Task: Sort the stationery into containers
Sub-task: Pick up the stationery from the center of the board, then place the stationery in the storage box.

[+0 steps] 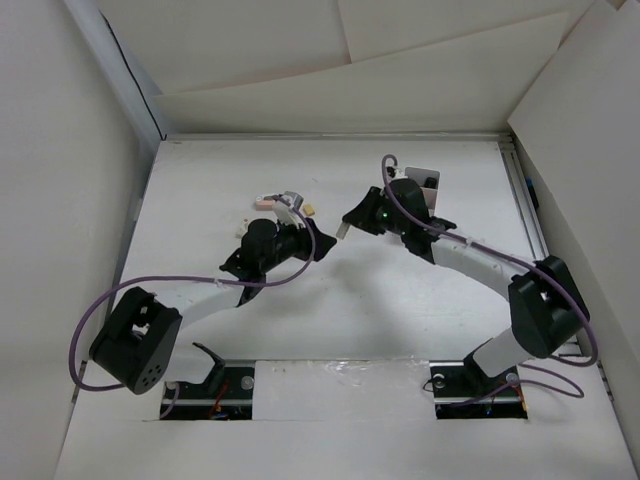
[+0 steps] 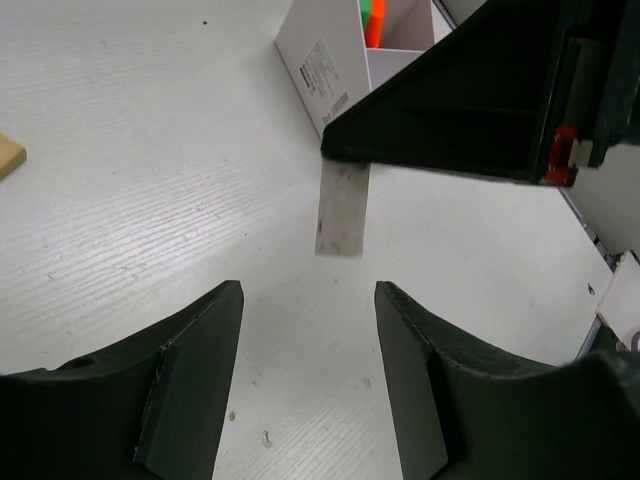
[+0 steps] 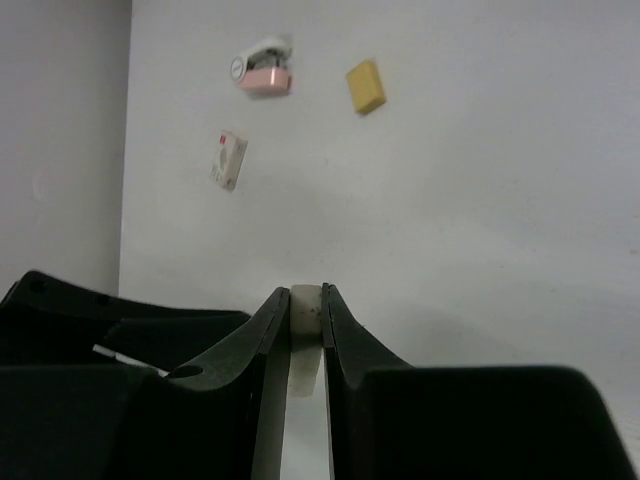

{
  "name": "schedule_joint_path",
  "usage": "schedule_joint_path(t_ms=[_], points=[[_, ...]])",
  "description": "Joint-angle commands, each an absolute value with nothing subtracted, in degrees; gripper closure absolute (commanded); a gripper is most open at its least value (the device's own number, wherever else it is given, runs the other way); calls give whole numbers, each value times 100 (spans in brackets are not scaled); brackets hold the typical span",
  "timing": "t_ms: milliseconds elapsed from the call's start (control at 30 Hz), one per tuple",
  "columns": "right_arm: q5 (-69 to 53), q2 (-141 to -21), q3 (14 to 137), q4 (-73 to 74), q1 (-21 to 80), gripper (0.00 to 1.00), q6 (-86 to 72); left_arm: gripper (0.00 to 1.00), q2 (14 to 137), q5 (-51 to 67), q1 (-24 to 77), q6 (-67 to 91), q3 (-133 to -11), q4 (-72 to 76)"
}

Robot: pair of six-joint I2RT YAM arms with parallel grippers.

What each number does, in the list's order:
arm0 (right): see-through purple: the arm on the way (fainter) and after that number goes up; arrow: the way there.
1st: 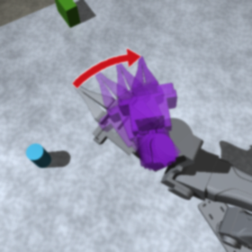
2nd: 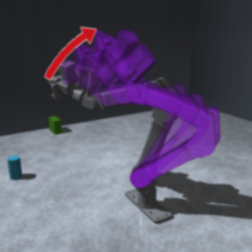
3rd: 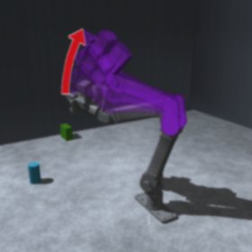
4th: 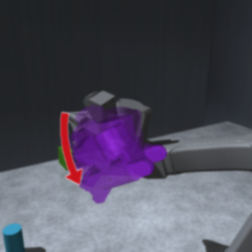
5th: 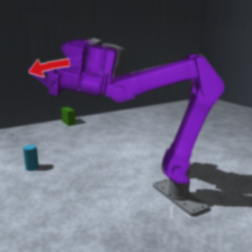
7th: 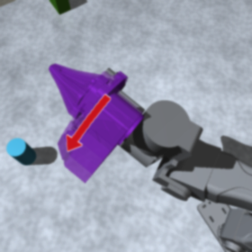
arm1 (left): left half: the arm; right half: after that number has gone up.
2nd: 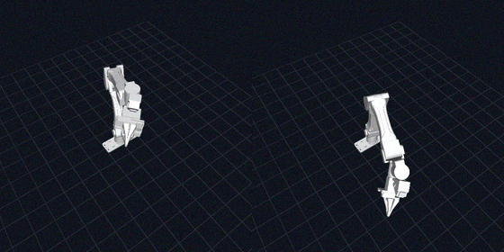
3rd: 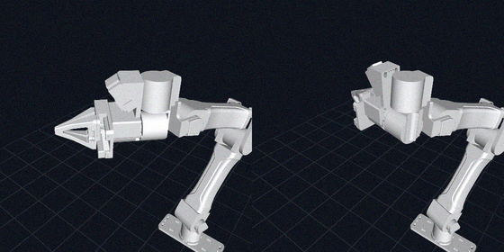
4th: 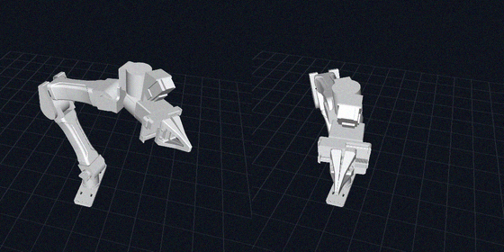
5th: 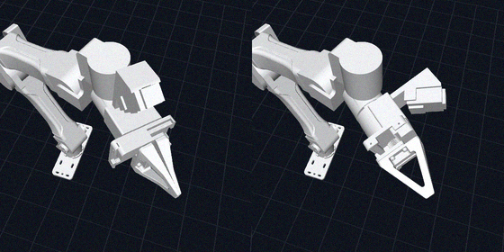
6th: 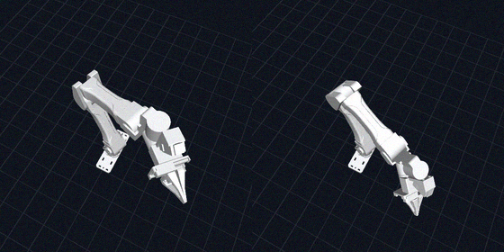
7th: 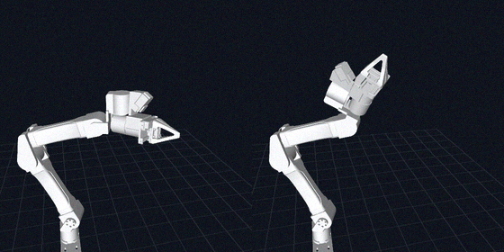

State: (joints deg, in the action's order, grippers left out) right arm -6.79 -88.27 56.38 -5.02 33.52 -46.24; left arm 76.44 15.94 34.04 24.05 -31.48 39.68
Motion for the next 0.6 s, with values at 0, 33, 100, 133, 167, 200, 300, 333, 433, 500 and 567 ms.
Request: schedule_joint_path(t_ms=[0, 33, 100, 133, 167, 200, 300, 333, 433, 500, 567], points=[[-239, -8429, 5590, -537, 3059, 93, -4526, 48, 7357, 1477, 3401, 2399, -3077, 4245], [-133, -8377, 5590, -536, 2911, 93, -4526, 48, 7356, 1477, 3401, 2399, -3015, 4306], [131, -8175, 5537, -335, 2761, 93, -4387, 48, 7356, 1372, 3401, 2452, -3015, 4307], [428, -8104, 5537, -256, 2594, 93, -4386, 48, 7356, 1267, 3401, 2452, -3015, 4307], [622, -8034, 5537, -177, 2532, 93, -4316, 48, 7356, 1179, 3401, 2452, -3093, 4107], [824, -7894, 5537, -45, 2470, 93, -4246, 48, 7409, 1082, 3401, 2504, -3094, 4026], [1843, -7700, 5484, 131, 2391, 93, -4175, 48, 7593, 590, 3401, 2575, -3269, 3711], [2133, -7638, 5484, 236, 2391, 93, -4105, 48, 7742, 406, 3401, 2627, -3339, 3552], [3030, -7699, 5590, 438, 2329, 93, -4104, 48, 7980, -324, 3401, 2777, -3699, 2884], [3497, -7874, 5651, 562, 2329, 93, -4104, 49, 8191, -623, 3401, 2856, -3884, 2699], [3812, -8094, 5800, 702, 2329, 93, -4104, 49, 8375, -860, 3401, 2909, -4059, 2488]])
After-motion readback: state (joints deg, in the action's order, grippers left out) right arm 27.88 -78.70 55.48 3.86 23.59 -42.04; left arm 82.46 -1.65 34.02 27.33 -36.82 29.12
